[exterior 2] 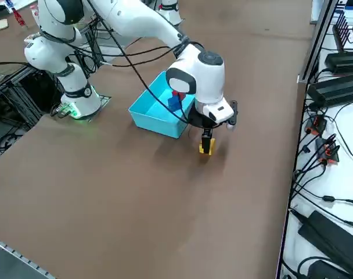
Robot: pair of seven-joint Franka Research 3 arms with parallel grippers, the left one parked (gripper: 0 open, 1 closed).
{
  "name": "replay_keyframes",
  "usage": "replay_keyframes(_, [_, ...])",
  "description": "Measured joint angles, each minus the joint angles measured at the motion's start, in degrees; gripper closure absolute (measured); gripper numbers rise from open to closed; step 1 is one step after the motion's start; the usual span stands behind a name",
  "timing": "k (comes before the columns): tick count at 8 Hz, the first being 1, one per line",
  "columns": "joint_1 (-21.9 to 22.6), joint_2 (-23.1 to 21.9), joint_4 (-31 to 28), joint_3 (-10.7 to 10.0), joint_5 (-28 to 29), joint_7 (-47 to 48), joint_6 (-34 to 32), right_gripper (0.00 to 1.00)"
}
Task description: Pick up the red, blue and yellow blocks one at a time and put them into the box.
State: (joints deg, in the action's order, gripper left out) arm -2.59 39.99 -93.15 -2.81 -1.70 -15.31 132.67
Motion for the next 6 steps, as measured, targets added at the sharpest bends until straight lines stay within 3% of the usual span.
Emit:
replay_keyframes(1, [-0.1, 0.3, 0.0, 0.0, 0.0, 0.0, 0.1, 0.06])
replay_keyframes(3, [-0.1, 0.1, 0.3, 0.0, 0.1, 0.0, 0.1, 0.29])
replay_keyframes(6, [0.2, -5.3, 2.0, 0.6, 0.1, -0.1, -8.5, 0.29])
